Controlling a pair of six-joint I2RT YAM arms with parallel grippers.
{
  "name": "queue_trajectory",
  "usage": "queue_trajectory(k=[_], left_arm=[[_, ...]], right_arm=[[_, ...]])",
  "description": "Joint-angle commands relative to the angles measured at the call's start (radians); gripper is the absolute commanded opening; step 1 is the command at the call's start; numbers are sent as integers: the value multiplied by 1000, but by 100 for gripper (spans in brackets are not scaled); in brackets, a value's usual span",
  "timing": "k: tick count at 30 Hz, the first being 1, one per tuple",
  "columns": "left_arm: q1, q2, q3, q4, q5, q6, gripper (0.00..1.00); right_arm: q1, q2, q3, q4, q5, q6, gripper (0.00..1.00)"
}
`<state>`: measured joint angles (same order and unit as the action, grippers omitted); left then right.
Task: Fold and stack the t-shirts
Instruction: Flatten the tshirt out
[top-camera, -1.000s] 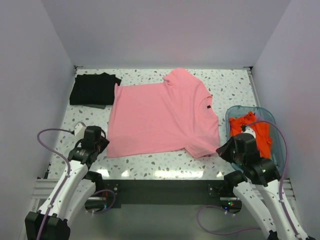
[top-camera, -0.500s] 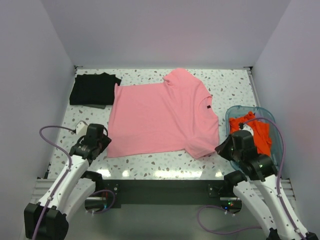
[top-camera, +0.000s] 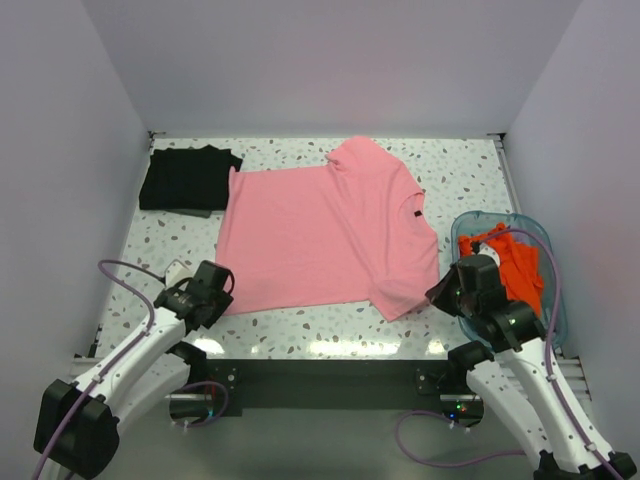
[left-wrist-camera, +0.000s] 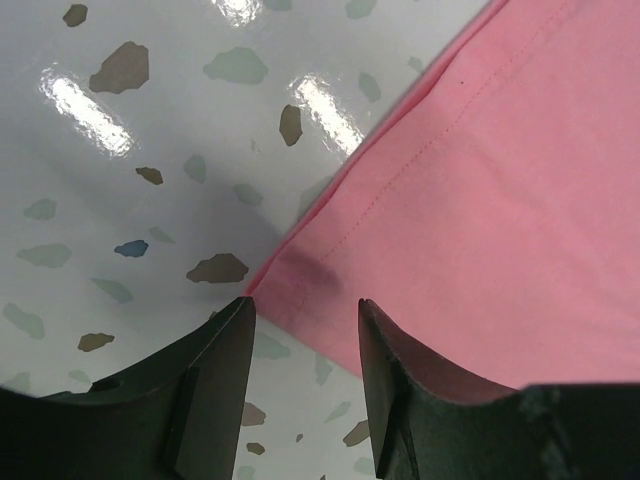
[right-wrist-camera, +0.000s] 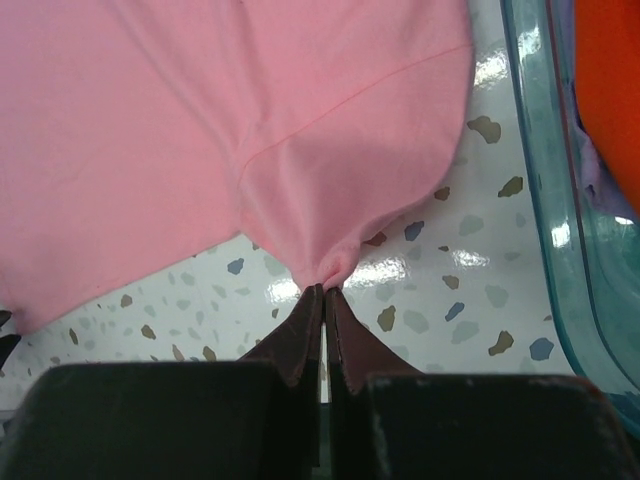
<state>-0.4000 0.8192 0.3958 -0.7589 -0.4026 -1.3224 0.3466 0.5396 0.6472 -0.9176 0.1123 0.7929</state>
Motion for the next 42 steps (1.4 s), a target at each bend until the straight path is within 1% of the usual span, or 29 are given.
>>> queue_trajectory(k=[1,5,9,16,25,26,31,34,35,36,37,38,39,42], left_arm=[[-5,1,12,-30,-54,-57,50],[-5,15,32,-51,-58,-64,50],[-7,15,69,-106,-82,-67,51],[-7,50,63,-88,-62,-69,51],[-8,89,32,-23,-48,-69,43],[-8,93,28,-2,-47,-64,40],[-8,144,18,35,-36,-57,33],[-8,144,21,36,-53,-55,25],[-8,141,23,35,-57,-49,19],[-8,130,31,32,-73,-47,16],[-7,124,34,27,-84,-41,9],[-7,118,40,20,-94,-35,6],[-5,107,55,15,-119,-23,0],[6,104,89,-25,-154,-14,0]], right_arm=[[-1,10,-1,54,0,-14,0],[0,20,-3,62,-2,-17,0],[-1,22,-6,68,0,-15,0],[-1,17,-38,95,-16,0,0],[0,17,-37,91,-11,-3,0],[-1,19,-37,91,-13,-4,0],[-1,16,-27,74,6,-6,0],[-1,16,-27,77,7,-6,0],[-3,16,-27,77,9,-6,0],[0,17,-27,77,10,-4,0],[-1,20,-26,77,12,-4,0],[-1,22,-27,77,13,-4,0],[0,23,-27,77,13,-4,0],[0,28,-27,74,10,-6,0]])
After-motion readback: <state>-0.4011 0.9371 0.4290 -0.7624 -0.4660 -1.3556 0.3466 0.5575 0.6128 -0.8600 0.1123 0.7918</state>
